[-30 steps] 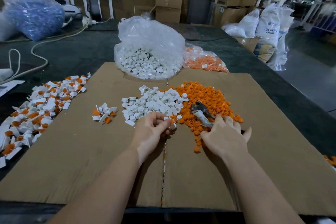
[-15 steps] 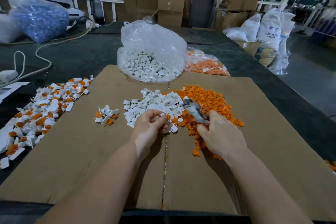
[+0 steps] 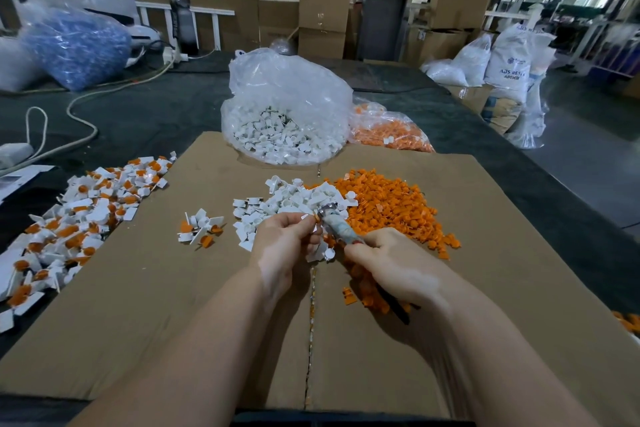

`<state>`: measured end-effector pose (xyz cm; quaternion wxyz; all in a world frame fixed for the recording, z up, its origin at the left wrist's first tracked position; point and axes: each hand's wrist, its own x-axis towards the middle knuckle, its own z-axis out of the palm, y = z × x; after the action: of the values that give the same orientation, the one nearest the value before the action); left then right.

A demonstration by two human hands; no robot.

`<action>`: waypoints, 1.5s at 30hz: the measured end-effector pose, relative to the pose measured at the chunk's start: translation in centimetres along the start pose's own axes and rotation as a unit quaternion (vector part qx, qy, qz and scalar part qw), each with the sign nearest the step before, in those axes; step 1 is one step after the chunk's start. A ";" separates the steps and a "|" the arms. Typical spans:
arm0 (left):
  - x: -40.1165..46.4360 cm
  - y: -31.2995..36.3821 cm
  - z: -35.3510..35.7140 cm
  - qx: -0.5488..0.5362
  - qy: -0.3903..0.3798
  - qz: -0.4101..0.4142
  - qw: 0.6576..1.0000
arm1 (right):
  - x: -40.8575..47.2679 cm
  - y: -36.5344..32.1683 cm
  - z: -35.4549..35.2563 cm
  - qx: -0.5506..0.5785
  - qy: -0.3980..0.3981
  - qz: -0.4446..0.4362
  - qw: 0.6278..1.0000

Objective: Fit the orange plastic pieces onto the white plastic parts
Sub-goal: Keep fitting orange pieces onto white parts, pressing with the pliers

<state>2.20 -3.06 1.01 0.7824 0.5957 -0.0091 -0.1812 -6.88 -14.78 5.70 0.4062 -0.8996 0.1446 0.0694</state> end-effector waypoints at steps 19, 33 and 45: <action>0.2 -0.5 0.5 0.027 0.064 -0.013 0.997 | 0.5 0.1 0.9 -0.128 0.014 -0.005 0.992; -1.1 0.3 0.8 0.019 0.044 0.010 0.999 | 0.6 2.1 0.5 -0.100 0.161 -0.011 0.982; 2.1 1.9 -7.7 0.484 0.214 0.217 0.820 | 2.5 7.0 -1.0 -0.367 0.295 0.024 0.882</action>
<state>6.41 3.90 0.11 0.3948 0.9041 -0.0570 0.1535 -6.73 -20.39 0.81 -0.0158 -0.9594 0.2434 -0.1413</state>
